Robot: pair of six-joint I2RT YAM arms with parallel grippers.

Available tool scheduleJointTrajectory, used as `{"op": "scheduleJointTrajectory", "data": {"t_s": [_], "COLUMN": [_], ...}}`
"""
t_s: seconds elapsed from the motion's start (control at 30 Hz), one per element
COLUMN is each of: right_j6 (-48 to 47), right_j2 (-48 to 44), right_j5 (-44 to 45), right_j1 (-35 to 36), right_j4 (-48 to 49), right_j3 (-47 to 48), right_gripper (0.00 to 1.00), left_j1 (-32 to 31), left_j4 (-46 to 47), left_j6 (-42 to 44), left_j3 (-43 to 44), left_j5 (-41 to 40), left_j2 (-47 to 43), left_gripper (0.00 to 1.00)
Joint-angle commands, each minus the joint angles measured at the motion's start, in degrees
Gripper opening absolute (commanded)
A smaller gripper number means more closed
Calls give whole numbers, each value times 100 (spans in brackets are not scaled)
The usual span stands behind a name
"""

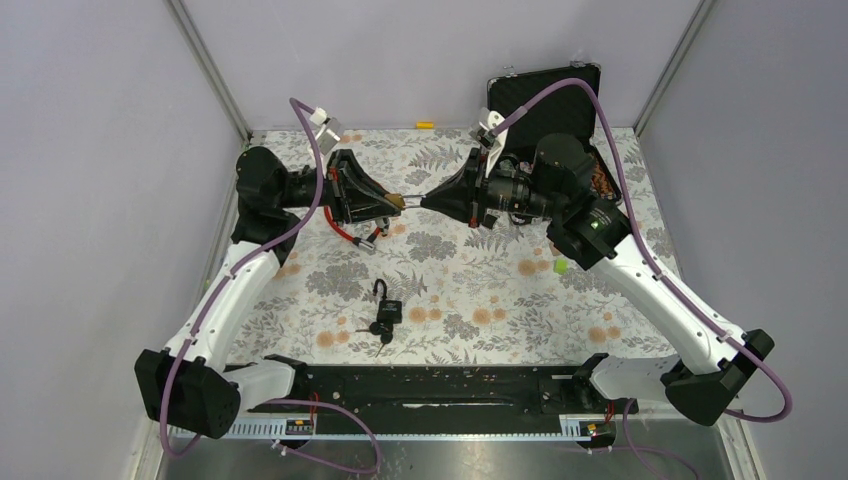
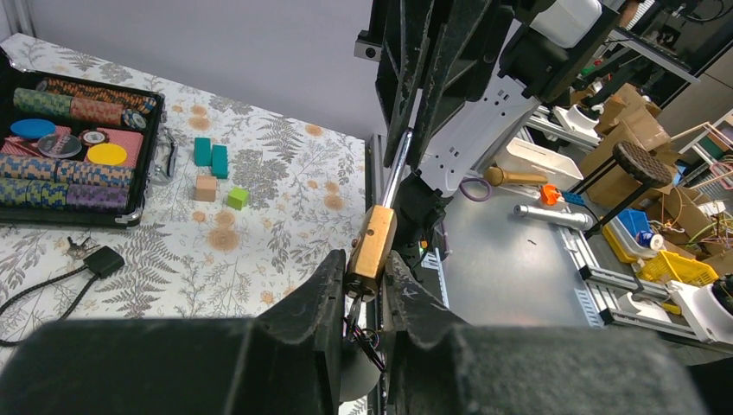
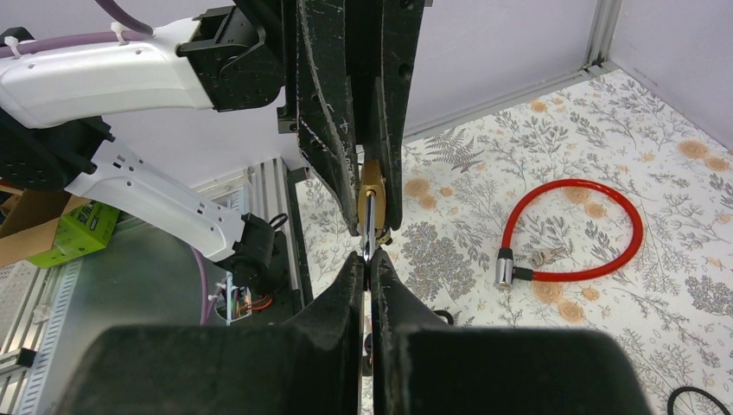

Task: Lock with the key
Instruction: Lock the lock.

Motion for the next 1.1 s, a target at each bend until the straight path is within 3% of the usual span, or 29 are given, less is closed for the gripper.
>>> {"op": "scheduleJointTrajectory", "data": {"t_s": [0.0, 0.1, 0.2, 0.27, 0.37, 0.47, 0.7, 0.77, 0.9, 1.07], "right_j6": [158, 218, 388, 602, 958, 1093, 1023, 978, 1010, 1154], "right_j2": [480, 430, 272, 189, 93, 6, -152, -152, -121, -110], "right_j5": [-462, -193, 78, 238, 348, 142, -490, -769, -1187, -1604], "right_j1": [462, 455, 296, 75, -336, -614, -875, -937, -963, -964], "right_j4": [288, 348, 471, 498, 500, 505, 504, 499, 546, 966], "right_j3": [-241, -285, -305, -288, -336, -439, -553, -552, -539, -565], "right_gripper": [0, 0, 0, 0, 0, 0, 0, 0, 0, 0], "left_j1": [-271, -255, -197, -93, 41, 68, 81, 72, 68, 81], "left_j4": [770, 680, 14, -522, -1118, -1285, -883, -1043, -2648, -3625], "left_j6": [-219, -179, 223, 592, 1136, 1455, 1274, 1427, 2664, 3461], "left_j3": [203, 239, 381, 474, 453, 275, 85, 114, 508, 810], "left_j5": [-330, -319, -369, -483, -859, -1094, -732, -796, -1089, -828], "left_j2": [80, 125, 158, 135, -1, -124, 52, 94, 96, 82], "left_gripper": [0, 0, 2, 32, 66, 81, 84, 80, 63, 56]}}
